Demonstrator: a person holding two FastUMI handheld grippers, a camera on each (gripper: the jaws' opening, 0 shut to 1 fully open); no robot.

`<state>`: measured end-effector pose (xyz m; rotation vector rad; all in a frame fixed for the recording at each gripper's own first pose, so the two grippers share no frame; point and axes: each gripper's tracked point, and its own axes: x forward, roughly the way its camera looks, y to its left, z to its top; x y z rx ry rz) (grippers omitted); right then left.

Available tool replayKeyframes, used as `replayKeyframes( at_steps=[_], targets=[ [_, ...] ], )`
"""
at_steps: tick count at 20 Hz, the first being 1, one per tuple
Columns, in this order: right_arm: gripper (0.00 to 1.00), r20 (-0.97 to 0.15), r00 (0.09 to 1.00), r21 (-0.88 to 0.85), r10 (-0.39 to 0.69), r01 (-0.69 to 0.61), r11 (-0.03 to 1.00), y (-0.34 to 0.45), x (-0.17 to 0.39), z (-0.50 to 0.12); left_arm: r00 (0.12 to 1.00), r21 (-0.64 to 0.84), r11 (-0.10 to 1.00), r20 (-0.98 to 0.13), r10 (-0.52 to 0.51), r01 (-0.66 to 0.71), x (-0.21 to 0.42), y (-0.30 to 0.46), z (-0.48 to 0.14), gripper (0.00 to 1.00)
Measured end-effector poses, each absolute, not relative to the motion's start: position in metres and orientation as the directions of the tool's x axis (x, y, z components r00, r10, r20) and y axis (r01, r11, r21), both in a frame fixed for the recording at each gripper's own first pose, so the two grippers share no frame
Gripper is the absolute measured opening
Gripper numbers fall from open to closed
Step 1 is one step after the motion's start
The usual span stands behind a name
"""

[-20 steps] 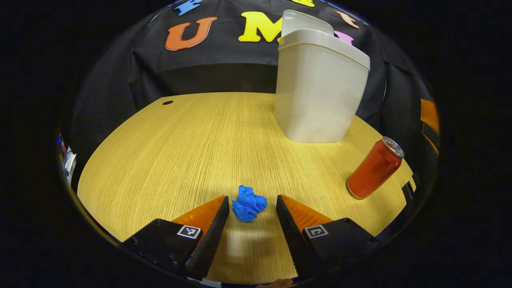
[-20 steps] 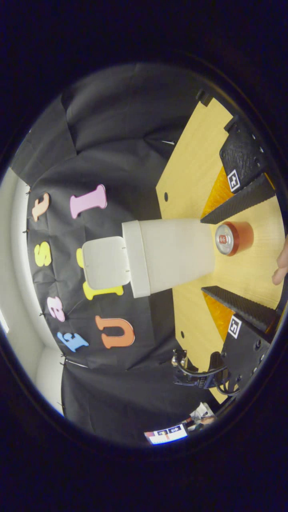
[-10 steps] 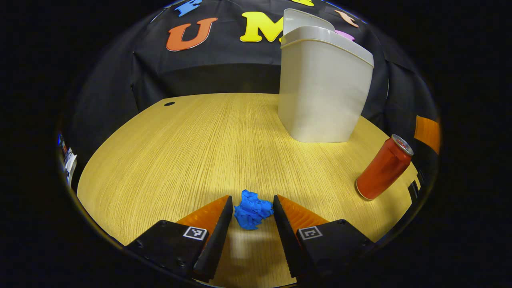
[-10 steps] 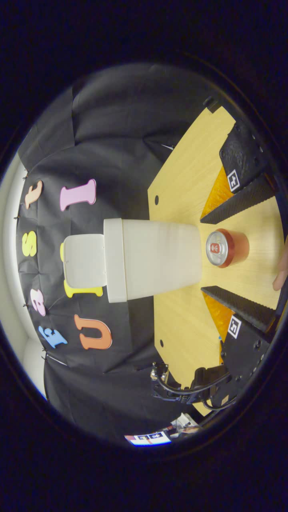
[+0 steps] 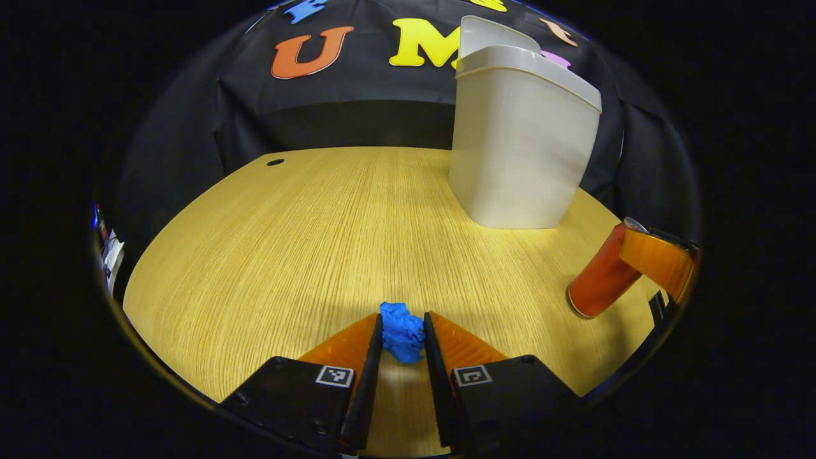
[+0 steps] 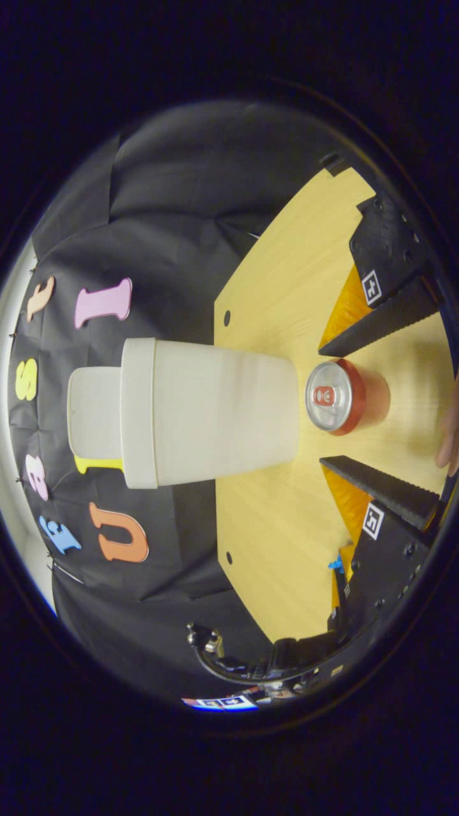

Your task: Press the lid of the desktop garbage bin to open it, pick up the crumpled paper on the desktop and throw it into the bin, then pick up the pop can on the desktop and drop it into the bin, and finally close the garbage bin lid.

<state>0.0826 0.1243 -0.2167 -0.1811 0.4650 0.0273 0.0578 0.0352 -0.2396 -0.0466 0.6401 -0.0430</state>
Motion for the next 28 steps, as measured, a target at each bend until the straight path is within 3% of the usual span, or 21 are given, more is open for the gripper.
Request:
replayKeyframes(
  at_steps=[1, 2, 8, 11, 14, 18, 23, 28],
  targets=[
    [0.93, -0.472, 0.881, -0.162, -0.017, -0.068, 0.984, 0.122, 0.085, -0.226, 0.808, -0.054, 0.998, -0.586, -0.051, 0.025, 0.059, 0.036, -0.236, 0.48],
    [0.96, -0.491, 0.871, -0.149, -0.002, -0.082, 0.985, 0.126, 0.087, -0.233, 0.817, -0.042, 0.999, -0.575, -0.04, 0.02, 0.06, 0.038, -0.232, 0.43],
    [0.94, -0.51, 0.86, -0.187, 0.015, -0.127, 0.974, 0.134, 0.093, -0.255, 0.863, -0.002, 1.0, -0.505, -0.018, 0.02, 0.055, 0.039, -0.205, 0.42],
    [0.84, -0.528, 0.849, -0.203, -0.005, -0.121, 0.972, 0.132, 0.096, -0.263, 0.889, -0.002, 1.0, -0.457, -0.014, 0.014, 0.054, 0.038, -0.185, 0.43],
    [0.83, -0.562, 0.827, -0.194, -0.005, -0.126, 0.973, 0.131, 0.095, -0.276, 0.911, 0.004, 1.0, -0.413, -0.004, 0.006, 0.052, 0.04, -0.167, 0.42],
    [0.79, -0.515, 0.857, -0.191, -0.002, -0.113, 0.975, 0.132, 0.095, -0.26, 0.929, 0.001, 1.0, -0.369, 0.005, -0.005, 0.049, 0.033, -0.148, 0.43],
    [0.8, -0.456, 0.887, -0.146, 0.081, -0.164, 0.975, 0.145, 0.076, -0.215, 0.974, 0.072, 0.997, -0.227, -0.001, 0.017, 0.044, 0.024, -0.101, 0.42],
    [0.8, -0.344, 0.926, -0.084, 0.156, -0.196, 0.977, 0.142, 0.049, -0.154, 0.992, 0.042, 0.999, -0.12, -0.025, 0.03, 0.032, 0.016, -0.067, 0.42]
  ],
)
